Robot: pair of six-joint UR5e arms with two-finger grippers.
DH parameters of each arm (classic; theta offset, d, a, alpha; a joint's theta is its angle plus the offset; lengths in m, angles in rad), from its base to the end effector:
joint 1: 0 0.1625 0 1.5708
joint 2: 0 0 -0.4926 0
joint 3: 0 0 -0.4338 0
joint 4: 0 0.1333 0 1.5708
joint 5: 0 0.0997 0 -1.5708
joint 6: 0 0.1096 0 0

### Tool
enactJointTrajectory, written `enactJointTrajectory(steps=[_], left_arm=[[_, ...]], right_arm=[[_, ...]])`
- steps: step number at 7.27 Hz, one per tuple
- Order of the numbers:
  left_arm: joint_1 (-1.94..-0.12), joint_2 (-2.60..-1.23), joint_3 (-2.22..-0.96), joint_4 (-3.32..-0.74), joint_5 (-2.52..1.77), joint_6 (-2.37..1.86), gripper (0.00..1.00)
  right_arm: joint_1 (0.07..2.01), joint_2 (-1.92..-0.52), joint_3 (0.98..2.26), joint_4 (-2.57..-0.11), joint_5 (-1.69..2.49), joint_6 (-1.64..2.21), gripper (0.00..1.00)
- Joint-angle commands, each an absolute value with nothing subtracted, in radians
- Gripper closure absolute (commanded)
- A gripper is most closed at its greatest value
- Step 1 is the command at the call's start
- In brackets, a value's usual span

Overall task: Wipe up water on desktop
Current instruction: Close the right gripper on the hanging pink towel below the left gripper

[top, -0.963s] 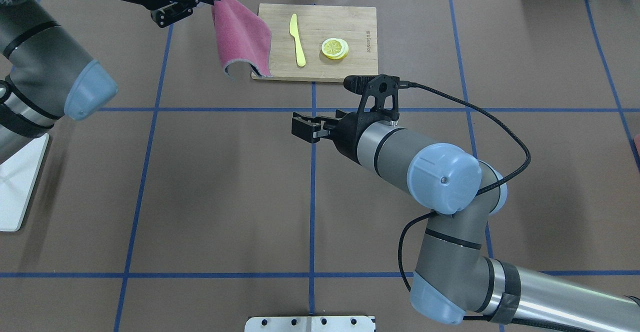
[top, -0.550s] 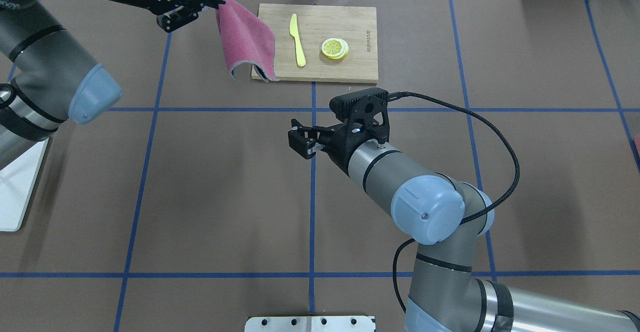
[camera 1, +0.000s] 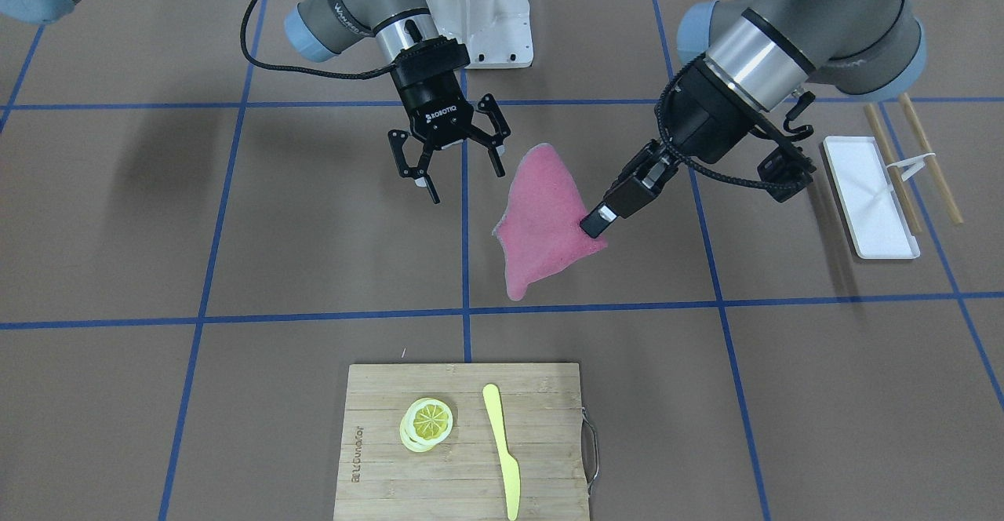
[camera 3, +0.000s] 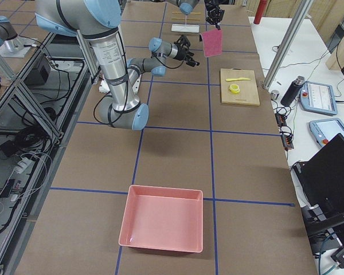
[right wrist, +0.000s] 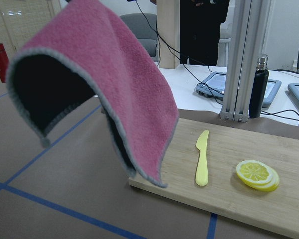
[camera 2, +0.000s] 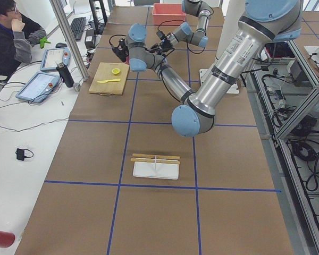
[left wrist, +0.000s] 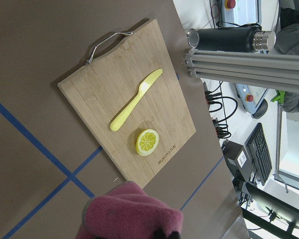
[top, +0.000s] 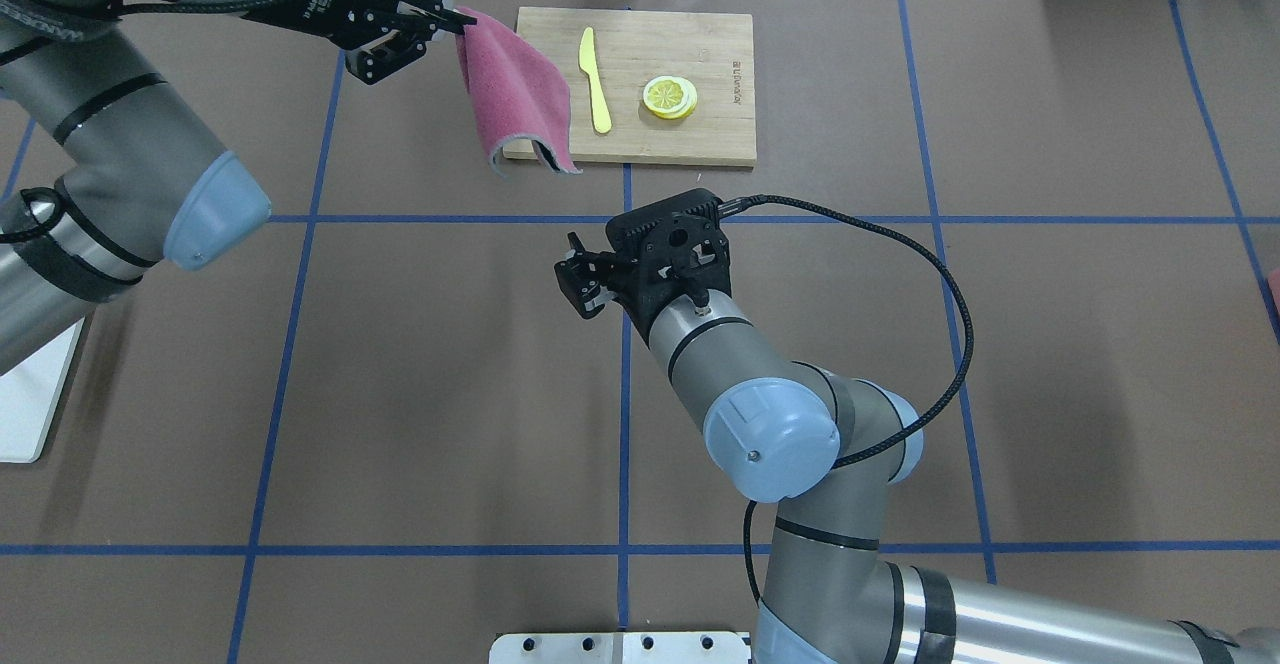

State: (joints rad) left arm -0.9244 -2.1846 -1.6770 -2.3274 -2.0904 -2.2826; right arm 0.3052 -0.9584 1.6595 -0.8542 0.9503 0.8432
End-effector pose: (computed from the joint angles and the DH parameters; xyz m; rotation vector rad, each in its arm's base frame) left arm 0.3671 -0.6174 0.1888 -0.2763 1.5368 -0.9297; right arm -0.6256 -0.4037 0.2008 1.1099 -0.9285 0.0935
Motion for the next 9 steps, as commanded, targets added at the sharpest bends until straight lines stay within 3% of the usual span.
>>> enactJointTrajectory(steps=[1,3,5,6,8,9], left_arm=[[-0.885,-2.187,-1.678,-2.327,-2.066,-2.313,1.00],[-0.864,-2.187,-1.693,-2.329,-2.068,-2.318,1.00],[-0.861,-2.183,-1.710,-2.329,-2.068,-2.319,1.00],[-0.861,-2.183,-1.715,-2.329,-2.069,-2.319,1.00],[-0.861,-2.177,-1.724,-2.329,-2.071,-2.318,1.00],[-0.861,-2.174,-1.724,-2.329,-2.071,-2.318,1.00]], right_arm=[[0.304,-0.916,1.625,-0.854,0.927,0.844,0.01],[0.304,-0.910,1.620,-0.853,0.922,0.845,0.05],[0.304,-0.910,1.620,-0.851,0.923,0.850,0.24],[0.304,-0.910,1.621,-0.850,0.923,0.859,0.40],[0.302,-0.911,1.628,-0.841,0.925,0.861,0.83],[0.301,-0.911,1.631,-0.839,0.925,0.870,0.98]])
